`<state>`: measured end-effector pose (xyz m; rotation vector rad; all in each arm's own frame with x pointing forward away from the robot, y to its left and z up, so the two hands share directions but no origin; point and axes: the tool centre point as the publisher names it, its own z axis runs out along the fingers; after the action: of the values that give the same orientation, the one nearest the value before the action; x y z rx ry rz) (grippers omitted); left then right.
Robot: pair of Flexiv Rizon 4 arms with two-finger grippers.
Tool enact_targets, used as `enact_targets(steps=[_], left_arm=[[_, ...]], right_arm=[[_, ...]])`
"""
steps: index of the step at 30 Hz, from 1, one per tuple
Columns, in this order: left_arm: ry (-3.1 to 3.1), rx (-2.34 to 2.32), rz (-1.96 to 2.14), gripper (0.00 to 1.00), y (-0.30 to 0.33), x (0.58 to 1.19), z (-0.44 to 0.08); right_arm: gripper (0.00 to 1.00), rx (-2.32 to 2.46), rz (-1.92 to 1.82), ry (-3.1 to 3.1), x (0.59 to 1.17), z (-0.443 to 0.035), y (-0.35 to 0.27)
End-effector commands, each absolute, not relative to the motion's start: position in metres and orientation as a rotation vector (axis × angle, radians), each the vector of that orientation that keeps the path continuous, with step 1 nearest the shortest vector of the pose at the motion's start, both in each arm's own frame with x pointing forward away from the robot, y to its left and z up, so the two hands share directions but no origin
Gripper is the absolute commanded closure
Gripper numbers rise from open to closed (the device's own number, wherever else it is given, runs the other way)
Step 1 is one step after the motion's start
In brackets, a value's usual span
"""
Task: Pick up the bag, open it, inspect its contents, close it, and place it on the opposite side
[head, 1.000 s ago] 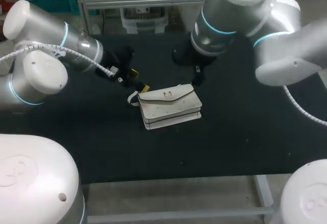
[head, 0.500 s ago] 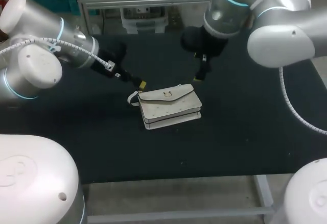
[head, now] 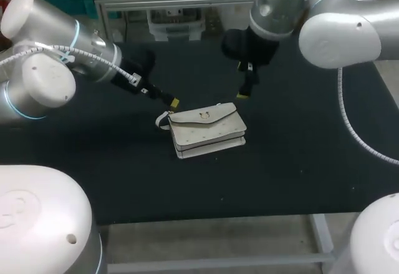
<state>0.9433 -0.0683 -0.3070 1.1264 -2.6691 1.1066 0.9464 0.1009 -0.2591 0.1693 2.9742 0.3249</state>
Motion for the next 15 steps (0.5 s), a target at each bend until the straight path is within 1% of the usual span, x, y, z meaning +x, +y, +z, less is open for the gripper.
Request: enact_targets(steps=[1, 3, 6, 9, 10, 15], left_arm=[[-2.401, 1.519, 0.980, 0.00, -0.076, 0.948, -0.301], [-2.225, 1.736, 0.809, 0.00, -0.079, 0.954, -0.301], [-2.075, 1.865, 0.682, 0.00, -0.077, 0.955, -0.303], [-1.977, 1.945, 0.639, 0.00, -0.078, 0.956, -0.305], [-1.932, 1.955, 0.619, 0.00, -0.079, 0.958, -0.305], [-1.753, 2.016, 0.579, 0.00, -0.072, 0.963, -0.301]], right_arm=[[0.00, 0.458, 0.128, 3.099, 0.970, -0.262, 0.115], [0.00, 0.598, 0.078, 3.159, 0.978, -0.263, 0.114], [0.00, 0.819, 0.033, 3.245, 0.985, -0.263, 0.116], [0.00, 1.028, 0.057, 3.307, 0.989, -0.263, 0.117], [0.00, 1.175, 0.043, 3.314, 0.989, -0.263, 0.118], [0.00, 1.507, 0.098, 3.322, 0.990, -0.265, 0.113]])
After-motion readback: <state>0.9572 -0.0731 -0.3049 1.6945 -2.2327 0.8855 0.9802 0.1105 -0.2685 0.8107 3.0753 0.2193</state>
